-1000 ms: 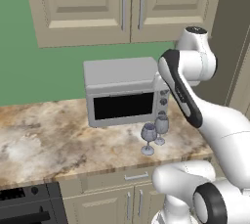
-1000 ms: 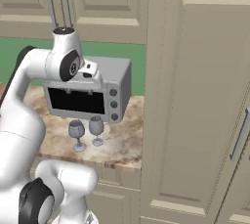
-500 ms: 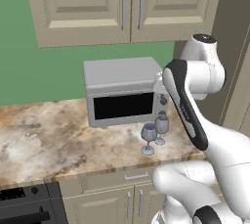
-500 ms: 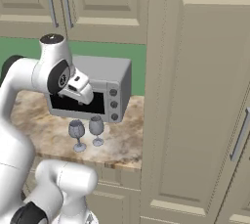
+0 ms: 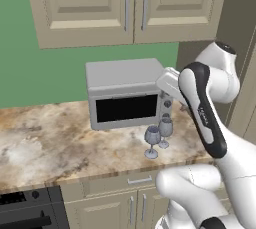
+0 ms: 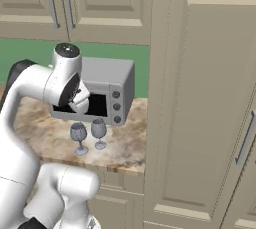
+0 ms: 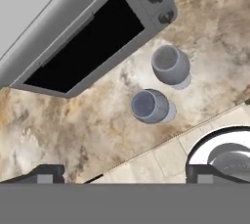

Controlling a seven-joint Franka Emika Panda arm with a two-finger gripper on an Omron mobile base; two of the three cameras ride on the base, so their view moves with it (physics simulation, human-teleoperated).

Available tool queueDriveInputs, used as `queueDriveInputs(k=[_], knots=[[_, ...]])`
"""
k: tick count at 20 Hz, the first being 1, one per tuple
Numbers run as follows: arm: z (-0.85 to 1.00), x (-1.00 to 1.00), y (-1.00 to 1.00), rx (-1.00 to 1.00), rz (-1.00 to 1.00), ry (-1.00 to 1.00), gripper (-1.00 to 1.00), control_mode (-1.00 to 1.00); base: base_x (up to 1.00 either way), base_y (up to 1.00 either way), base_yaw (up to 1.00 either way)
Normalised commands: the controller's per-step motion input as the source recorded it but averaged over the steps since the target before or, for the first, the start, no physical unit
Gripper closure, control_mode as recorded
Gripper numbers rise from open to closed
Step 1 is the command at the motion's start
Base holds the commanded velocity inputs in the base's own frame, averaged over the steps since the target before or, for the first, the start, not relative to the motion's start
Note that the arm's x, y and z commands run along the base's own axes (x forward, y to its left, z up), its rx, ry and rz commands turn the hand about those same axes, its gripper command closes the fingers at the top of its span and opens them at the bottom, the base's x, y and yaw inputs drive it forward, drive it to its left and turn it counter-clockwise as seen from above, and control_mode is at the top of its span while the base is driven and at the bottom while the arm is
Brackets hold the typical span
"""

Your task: Retrieve the wine glasses from the counter and place one next to each plate.

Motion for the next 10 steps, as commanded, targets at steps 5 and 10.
queueDriveInputs(k=[5, 10], knots=[[-0.22, 0.0, 0.29, 0.22, -0.25, -0.1, -1.0, -1.0, 0.0, 0.0, 0.0], [-0.2, 0.0, 0.17, 0.25, -0.25, -0.01, -1.0, -1.0, 0.0, 0.0, 0.0]])
